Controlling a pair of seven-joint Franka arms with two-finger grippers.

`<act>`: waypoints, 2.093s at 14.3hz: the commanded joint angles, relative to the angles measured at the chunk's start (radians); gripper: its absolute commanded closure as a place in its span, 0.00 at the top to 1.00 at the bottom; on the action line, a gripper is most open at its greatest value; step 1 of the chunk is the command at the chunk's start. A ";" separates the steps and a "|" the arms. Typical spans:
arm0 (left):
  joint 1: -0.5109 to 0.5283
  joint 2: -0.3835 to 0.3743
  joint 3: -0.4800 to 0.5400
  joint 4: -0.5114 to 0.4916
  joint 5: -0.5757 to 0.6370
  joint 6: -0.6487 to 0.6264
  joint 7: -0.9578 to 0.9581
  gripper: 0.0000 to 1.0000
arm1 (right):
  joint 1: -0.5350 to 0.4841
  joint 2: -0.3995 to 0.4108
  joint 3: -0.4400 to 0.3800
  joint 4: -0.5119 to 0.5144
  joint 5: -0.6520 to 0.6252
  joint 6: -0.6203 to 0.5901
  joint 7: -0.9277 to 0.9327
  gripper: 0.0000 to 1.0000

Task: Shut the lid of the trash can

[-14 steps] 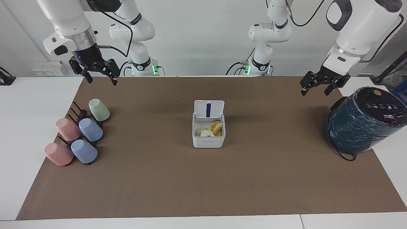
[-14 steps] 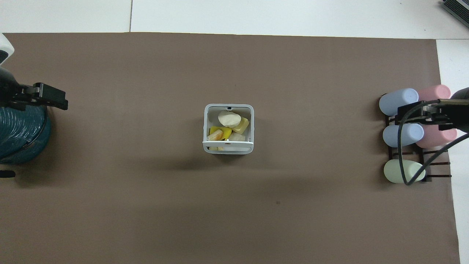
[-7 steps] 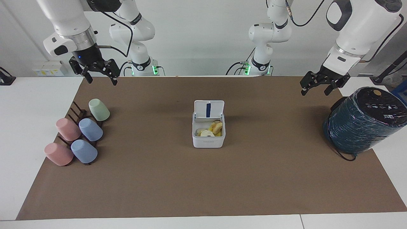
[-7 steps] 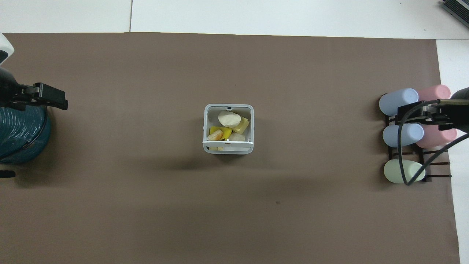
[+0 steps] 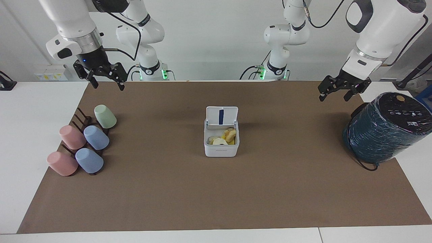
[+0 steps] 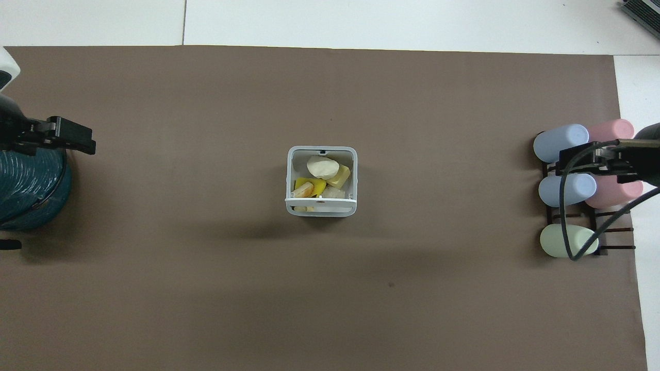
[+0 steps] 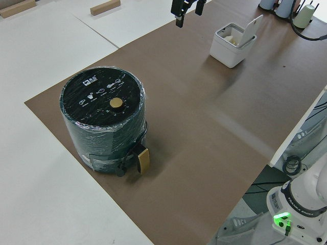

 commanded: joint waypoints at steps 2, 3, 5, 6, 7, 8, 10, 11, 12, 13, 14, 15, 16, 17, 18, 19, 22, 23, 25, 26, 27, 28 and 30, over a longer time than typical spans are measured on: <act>-0.016 -0.037 -0.005 -0.048 0.008 0.011 0.001 1.00 | -0.012 -0.021 0.005 -0.025 0.020 0.015 0.011 1.00; -0.020 -0.043 -0.006 -0.057 0.008 0.011 0.001 1.00 | -0.012 -0.021 0.005 -0.025 0.022 0.015 0.011 1.00; -0.056 -0.052 -0.006 -0.075 0.006 0.014 -0.010 1.00 | -0.012 -0.021 0.005 -0.025 0.020 0.015 0.011 1.00; -0.072 -0.057 -0.006 -0.086 0.006 0.014 -0.033 1.00 | -0.012 -0.021 0.005 -0.025 0.022 0.015 0.011 1.00; -0.097 -0.064 -0.006 -0.100 0.006 0.016 -0.060 1.00 | -0.012 -0.021 0.005 -0.025 0.022 0.015 0.011 1.00; -0.124 -0.078 -0.006 -0.130 0.006 0.025 -0.090 1.00 | -0.012 -0.021 0.004 -0.025 0.020 0.015 0.011 1.00; -0.200 -0.129 -0.006 -0.231 0.006 0.075 -0.184 1.00 | -0.012 -0.021 0.005 -0.025 0.022 0.015 0.011 1.00; -0.226 -0.155 -0.006 -0.288 0.006 0.104 -0.234 0.97 | -0.012 -0.021 0.005 -0.025 0.022 0.015 0.011 1.00; -0.256 -0.179 -0.006 -0.337 0.006 0.125 -0.266 0.93 | -0.012 -0.021 0.005 -0.025 0.022 0.015 0.011 1.00; -0.289 -0.198 -0.006 -0.376 0.006 0.138 -0.295 0.86 | -0.010 -0.021 0.005 -0.025 0.022 0.015 0.011 1.00; -0.315 -0.213 -0.006 -0.399 0.005 0.142 -0.332 0.74 | -0.012 -0.021 0.005 -0.025 0.020 0.015 0.011 1.00; -0.345 -0.222 -0.006 -0.417 0.005 0.143 -0.366 0.66 | -0.012 -0.021 0.005 -0.025 0.022 0.015 0.011 1.00; -0.376 -0.230 -0.006 -0.429 -0.001 0.151 -0.396 0.57 | -0.012 -0.021 0.005 -0.025 0.020 0.015 0.012 1.00; -0.401 -0.235 -0.006 -0.442 -0.010 0.163 -0.419 0.49 | -0.012 -0.021 0.005 -0.025 0.020 0.015 0.011 1.00; -0.424 -0.245 -0.006 -0.460 -0.020 0.183 -0.444 0.41 | -0.012 -0.021 0.005 -0.025 0.022 0.015 0.011 1.00; -0.451 -0.256 -0.006 -0.488 -0.021 0.209 -0.478 0.35 | -0.012 -0.021 0.005 -0.025 0.020 0.015 0.011 1.00; -0.523 -0.265 -0.006 -0.544 -0.023 0.295 -0.570 0.31 | -0.012 -0.021 0.005 -0.025 0.022 0.015 0.011 1.00; -0.540 -0.265 -0.008 -0.560 -0.023 0.322 -0.594 0.29 | -0.012 -0.021 0.005 -0.025 0.022 0.015 0.011 1.00; -0.576 -0.262 -0.008 -0.578 -0.035 0.365 -0.627 0.28 | -0.012 -0.021 0.005 -0.025 0.020 0.015 0.011 1.00; -0.588 -0.262 -0.008 -0.589 -0.040 0.384 -0.640 0.28 | -0.012 -0.021 0.005 -0.025 0.020 0.015 0.011 1.00; -0.605 -0.262 -0.008 -0.597 -0.041 0.396 -0.660 0.27 | -0.012 -0.021 0.005 -0.025 0.020 0.015 0.012 1.00; -0.622 -0.259 -0.008 -0.598 -0.041 0.407 -0.680 0.25 | -0.012 -0.021 0.005 -0.025 0.022 0.015 0.011 1.00; -0.643 -0.244 -0.006 -0.601 -0.041 0.439 -0.708 0.21 | -0.012 -0.021 0.005 -0.025 0.020 0.015 0.011 1.00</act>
